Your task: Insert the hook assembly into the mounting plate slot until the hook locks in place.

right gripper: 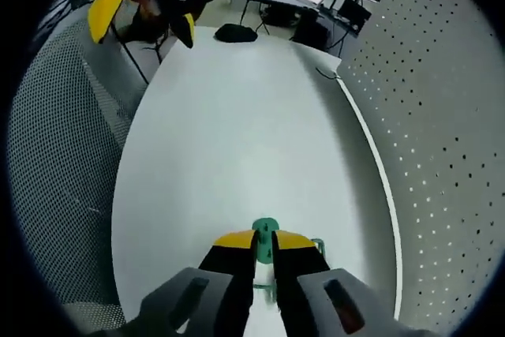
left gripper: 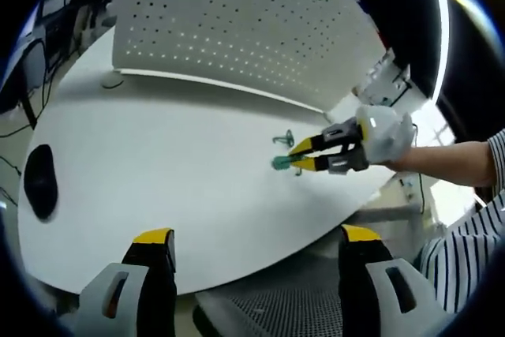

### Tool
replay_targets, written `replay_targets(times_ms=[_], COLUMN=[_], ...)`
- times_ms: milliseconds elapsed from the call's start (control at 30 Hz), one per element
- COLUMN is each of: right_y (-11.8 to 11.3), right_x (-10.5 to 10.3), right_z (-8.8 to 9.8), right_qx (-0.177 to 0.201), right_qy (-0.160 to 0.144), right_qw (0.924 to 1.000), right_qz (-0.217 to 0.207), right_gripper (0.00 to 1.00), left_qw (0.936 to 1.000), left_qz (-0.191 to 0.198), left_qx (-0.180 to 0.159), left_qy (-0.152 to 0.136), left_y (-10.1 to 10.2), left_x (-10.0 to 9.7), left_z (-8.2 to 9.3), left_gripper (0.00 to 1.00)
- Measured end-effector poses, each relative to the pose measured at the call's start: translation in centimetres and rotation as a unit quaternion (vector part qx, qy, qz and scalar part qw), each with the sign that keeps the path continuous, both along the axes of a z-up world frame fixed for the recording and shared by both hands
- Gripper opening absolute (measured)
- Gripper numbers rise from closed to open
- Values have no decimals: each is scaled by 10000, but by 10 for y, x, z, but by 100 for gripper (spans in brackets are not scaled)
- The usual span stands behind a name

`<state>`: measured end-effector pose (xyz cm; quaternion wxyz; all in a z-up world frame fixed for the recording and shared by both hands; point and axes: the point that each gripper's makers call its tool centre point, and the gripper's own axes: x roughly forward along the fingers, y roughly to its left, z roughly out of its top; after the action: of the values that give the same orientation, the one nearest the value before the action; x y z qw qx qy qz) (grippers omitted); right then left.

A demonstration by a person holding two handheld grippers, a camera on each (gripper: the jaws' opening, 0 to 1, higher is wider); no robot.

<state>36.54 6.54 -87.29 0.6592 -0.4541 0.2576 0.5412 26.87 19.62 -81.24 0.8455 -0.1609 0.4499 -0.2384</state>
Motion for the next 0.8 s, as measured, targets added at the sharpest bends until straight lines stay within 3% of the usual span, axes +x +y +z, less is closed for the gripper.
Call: replay_targets(times_ms=[200, 300, 400, 467, 600, 800], right_y=[0, 0, 1, 2, 2, 0], right_x=[0, 6, 13, 17, 26, 40], right_z=[-2, 3, 10, 15, 26, 39], right_qx=[-79, 57, 373, 627, 1200, 1774], right_qy=[-24, 3, 147, 301, 701, 996], right_qw=[10000, 9997, 9962, 9910, 9704, 9389], right_qz=[26, -229, -767, -1141, -1973, -2776], right_gripper=[0, 0, 0, 0, 0, 0], left_qw=[10000, 10000, 9999, 9998, 9996, 9995], left_qz=[20, 80, 134, 149, 209, 185], left_qx=[-6, -48, -94, -84, -127, -125], left_qy=[-24, -28, -28, -58, -111, -212], left_y=[0, 0, 1, 1, 2, 1], left_x=[3, 3, 2, 3, 5, 9], left_z=[1, 1, 1, 2, 5, 11], left_gripper=[86, 86, 86, 87, 87, 88])
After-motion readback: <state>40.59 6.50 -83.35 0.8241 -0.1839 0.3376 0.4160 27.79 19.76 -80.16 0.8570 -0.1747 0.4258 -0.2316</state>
